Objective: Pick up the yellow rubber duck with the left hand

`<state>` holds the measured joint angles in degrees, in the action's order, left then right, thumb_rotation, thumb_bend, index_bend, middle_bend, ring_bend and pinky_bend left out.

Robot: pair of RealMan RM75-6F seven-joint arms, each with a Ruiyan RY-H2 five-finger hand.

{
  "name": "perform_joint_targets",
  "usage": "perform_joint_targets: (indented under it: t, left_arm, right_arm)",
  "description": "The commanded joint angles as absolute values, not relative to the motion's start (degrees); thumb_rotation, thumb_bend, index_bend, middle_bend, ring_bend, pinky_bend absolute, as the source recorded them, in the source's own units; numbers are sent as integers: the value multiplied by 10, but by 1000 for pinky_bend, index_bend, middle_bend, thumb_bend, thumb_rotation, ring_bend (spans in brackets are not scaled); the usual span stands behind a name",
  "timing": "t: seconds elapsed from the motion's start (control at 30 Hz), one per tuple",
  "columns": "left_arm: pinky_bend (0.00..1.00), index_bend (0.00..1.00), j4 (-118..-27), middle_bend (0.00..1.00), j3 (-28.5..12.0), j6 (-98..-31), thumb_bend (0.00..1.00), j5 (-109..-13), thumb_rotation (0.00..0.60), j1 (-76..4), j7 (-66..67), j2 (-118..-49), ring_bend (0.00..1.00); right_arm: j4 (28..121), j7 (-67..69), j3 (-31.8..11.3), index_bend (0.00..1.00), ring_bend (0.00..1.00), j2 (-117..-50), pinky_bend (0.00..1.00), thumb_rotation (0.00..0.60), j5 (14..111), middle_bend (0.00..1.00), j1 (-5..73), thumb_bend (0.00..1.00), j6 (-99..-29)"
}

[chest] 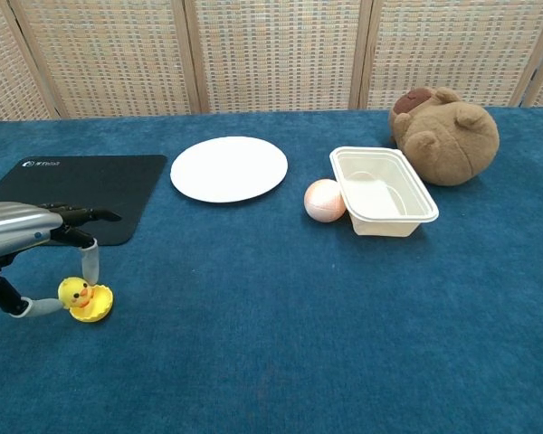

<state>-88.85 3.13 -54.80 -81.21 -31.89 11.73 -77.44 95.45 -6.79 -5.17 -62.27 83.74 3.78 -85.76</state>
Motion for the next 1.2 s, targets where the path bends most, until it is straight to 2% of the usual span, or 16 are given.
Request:
perform_joint_targets:
  t: [0.03,0.1,0.17,0.3,0.4,0.63,0.67,0.73,0.97,1.2]
  left_arm:
    - [0,266,-886,0,32,-545,283,-812,600,-319,117,-776,0]
    - [0,42,-885,0,33,-543,174,-813,600,-319,116,-777,0]
    - [0,0,-886,0,34,-541,128,-815,600,-320,110,-776,0]
    - [0,0,-899,0,37,-548,116,-833,600,-319,82,-762,0]
    - [0,0,-921,0,37,-586,116,-858,600,-307,53,-739,0]
    - [0,0,-996,0,35,-724,96,-871,600,-235,57,-661,0]
    - [0,0,-1032,0,36,-771,90,-866,600,-206,67,-635,0]
    - [0,0,-1056,0,38,-807,83,-868,600,-183,91,-618,0]
    - [0,0,-1090,0,46,-901,77,-878,600,-117,131,-604,0]
    - [0,0,-1076,0,48,-903,77,-880,600,-94,111,-609,0]
  right_arm:
    - [955,-67,-52,26,0,-622,0,600,837,0,38,0,-858]
    - [955,-67,-52,26,0,-622,0,600,837,0,37,0,-858]
    - [955,-66,-52,26,0,-622,0,600,837,0,37,0,-859]
    - [956,-66,-52,26,0,-621,0,600,838,0,37,0,-859]
    - [957,-66,-51,26,0,-621,0,600,840,0,37,0,-860]
    - [962,-62,-47,26,0,-618,0,600,851,0,35,0,-865]
    - [962,-62,-45,26,0,-619,0,600,852,0,35,0,-863]
    - [961,-62,-44,27,0,-619,0,600,853,0,36,0,-861]
    - [952,-65,-45,27,0,-624,0,600,851,0,37,0,-860]
    - [956,-61,-47,26,0,-620,0,600,859,0,31,0,-878]
